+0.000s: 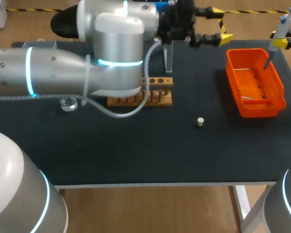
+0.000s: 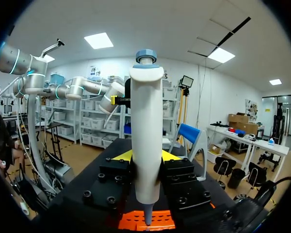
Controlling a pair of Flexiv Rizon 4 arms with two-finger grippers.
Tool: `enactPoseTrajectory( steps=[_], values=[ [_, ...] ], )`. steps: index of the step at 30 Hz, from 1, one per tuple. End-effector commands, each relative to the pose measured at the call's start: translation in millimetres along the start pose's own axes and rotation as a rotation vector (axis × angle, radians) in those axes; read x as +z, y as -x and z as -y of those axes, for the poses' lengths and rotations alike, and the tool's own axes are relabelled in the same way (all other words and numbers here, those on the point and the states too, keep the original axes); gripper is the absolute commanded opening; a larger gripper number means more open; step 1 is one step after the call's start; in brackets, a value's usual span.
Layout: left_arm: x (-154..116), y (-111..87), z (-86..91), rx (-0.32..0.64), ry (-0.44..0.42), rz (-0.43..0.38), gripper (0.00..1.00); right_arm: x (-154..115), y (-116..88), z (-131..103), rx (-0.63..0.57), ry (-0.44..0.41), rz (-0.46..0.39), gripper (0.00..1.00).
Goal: Invert the test tube, pick up the pipette, mount the tip to pipette, aspirate from beaker and dispense into the tube, eject the tip, return the pipette, and cap with the stopper.
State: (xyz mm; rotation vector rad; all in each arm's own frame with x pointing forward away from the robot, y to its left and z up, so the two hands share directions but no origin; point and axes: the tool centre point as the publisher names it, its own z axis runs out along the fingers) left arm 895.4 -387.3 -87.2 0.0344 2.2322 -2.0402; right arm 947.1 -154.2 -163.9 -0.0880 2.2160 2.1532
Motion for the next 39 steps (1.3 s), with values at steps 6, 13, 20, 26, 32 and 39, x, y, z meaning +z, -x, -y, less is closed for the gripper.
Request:
enactPoseTrajectory(
  steps=[6, 13, 20, 26, 32, 39],
  values=[
    [-66, -17.5, -37.4, -0.044, -0.085, 0.038, 1.0, 0, 0, -1, 0.0, -0.004, 0.0, 0.0],
    [-91, -29.7, -61.9, -0.068, -0.101, 0.06, 1.0, 0, 0, -1, 0.0, -0.004, 0.0, 0.0],
    [-115, -33.4, -72.1, -0.094, -0.09, 0.096, 1.0, 0, 0, -1, 0.0, -0.004, 0.0, 0.0],
    [-131, -37.2, -76.5, -0.1, -0.066, 0.101, 1.0, 0, 0, -1, 0.0, -0.004, 0.0, 0.0],
    [-139, -39.8, -76.5, -0.104, -0.06, 0.105, 1.0, 0, 0, -1, 0.0, -0.004, 0.0, 0.0],
    [-144, -41.4, -76.2, -0.118, -0.064, 0.121, 1.0, 0, 0, -1, 0.0, -0.004, 0.0, 0.0]
  ],
)
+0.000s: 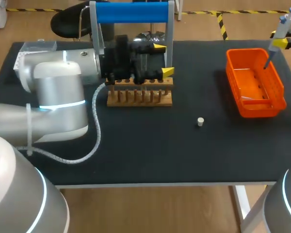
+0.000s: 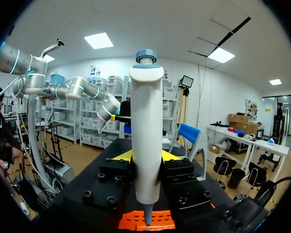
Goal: Invert the test tube, pick up the pipette, mount the tip to pipette, aspirate from beaker and dispense into the tube, eject the tip, return the pipette, and cap with the stopper.
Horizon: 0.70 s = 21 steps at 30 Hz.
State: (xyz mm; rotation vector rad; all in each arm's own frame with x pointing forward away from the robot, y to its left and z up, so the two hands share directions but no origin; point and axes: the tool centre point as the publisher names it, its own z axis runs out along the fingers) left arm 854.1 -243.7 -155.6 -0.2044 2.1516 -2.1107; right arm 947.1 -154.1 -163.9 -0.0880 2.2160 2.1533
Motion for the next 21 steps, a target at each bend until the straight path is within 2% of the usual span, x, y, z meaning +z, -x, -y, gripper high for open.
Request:
enactPoseTrajectory(
  steps=[1, 21],
  values=[
    [-4.2, -2.1, 1.0, -0.002, -0.004, 0.009, 1.0, -0.3, -0.4, -1.1, 0.0, -0.004, 0.0, 0.0],
    [-3.4, -1.6, 3.6, -0.006, 0.001, 0.005, 1.0, -0.3, -0.4, -1.1, 0.0, -0.004, 0.0, 0.0]
  ],
)
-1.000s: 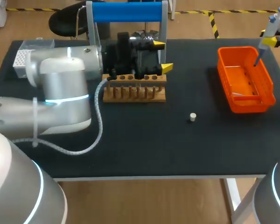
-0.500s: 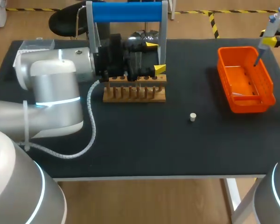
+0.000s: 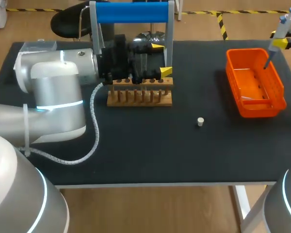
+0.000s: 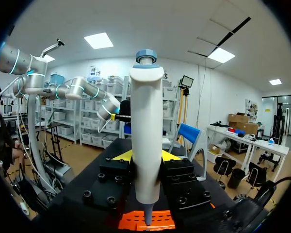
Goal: Invert the test tube, pick up the pipette, mount the tip to pipette, aspirate from beaker and dispense into the tube, eject the tip, return the pipette, and cap with the stopper.
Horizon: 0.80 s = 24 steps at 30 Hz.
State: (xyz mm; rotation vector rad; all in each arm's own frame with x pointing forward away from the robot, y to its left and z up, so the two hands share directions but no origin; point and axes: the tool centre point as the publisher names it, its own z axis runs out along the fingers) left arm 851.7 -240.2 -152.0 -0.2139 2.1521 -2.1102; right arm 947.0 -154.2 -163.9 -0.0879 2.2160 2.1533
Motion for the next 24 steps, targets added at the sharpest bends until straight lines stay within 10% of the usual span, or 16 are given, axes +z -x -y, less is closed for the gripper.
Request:
enactPoseTrajectory(
  steps=[1, 11, 24],
  values=[
    [1, 0.1, 0.1, -0.001, 0.0, 0.001, 1.0, 0, 0, -1, 0.0, -0.004, 0.0, 0.0],
    [1, 0.1, 0.1, -0.001, 0.0, 0.001, 1.0, 0, 0, -1, 0.0, -0.004, 0.0, 0.0],
    [1, 0.1, 0.1, -0.001, 0.0, 0.001, 1.0, 77, -60, -2, 0.006, 0.01, 0.039, 0.0]
  ],
)
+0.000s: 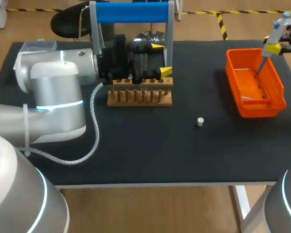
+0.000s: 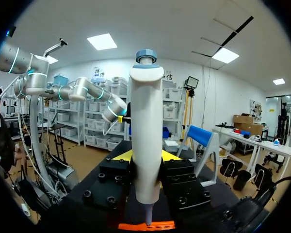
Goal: Invert the test tube, pick up the pipette, mount the tip to pipette, aspirate from beaker and dispense into the tube, eject the tip, return the pipette, and cap with the stopper.
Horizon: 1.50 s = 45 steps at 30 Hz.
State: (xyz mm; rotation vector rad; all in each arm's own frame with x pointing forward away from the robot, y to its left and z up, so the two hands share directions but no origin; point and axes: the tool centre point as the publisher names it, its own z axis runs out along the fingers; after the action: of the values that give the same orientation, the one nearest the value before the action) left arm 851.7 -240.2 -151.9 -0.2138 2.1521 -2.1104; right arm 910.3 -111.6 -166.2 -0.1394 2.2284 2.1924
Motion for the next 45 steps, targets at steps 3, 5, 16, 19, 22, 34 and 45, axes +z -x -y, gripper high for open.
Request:
enactPoseTrajectory(
  steps=[3, 5, 16, 19, 22, 34, 45],
  values=[
    [1, 0.1, 0.0, -0.001, 0.0, 0.001, 1.0, 59, -28, 3, 0.005, 0.001, 0.057, 0.0],
    [1, 0.1, 0.0, -0.001, 0.0, 0.001, 1.0, 73, -31, 4, -0.01, -0.008, 0.046, 0.0],
    [1, 0.1, 0.0, -0.001, 0.0, 0.001, 1.0, 140, -36, 8, -0.003, -0.007, 0.014, 0.0],
    [1, 0.1, 0.0, -0.001, 0.0, 0.001, 1.0, 154, -38, 10, 0.008, -0.003, 0.006, 0.0],
    [1, 0.1, 0.0, -0.001, 0.0, 0.001, 1.0, 167, -40, 11, 0.016, -0.001, -0.003, 0.0],
    [1, 0.1, 0.0, -0.001, 0.0, 0.001, 1.0, 210, -41, 14, 0.036, 0.003, -0.036, 0.0],
    [1, 0.1, 0.0, -0.001, 0.0, 0.001, 1.0, 249, -43, 17, 0.049, 0.002, -0.055, 0.0]
  ],
)
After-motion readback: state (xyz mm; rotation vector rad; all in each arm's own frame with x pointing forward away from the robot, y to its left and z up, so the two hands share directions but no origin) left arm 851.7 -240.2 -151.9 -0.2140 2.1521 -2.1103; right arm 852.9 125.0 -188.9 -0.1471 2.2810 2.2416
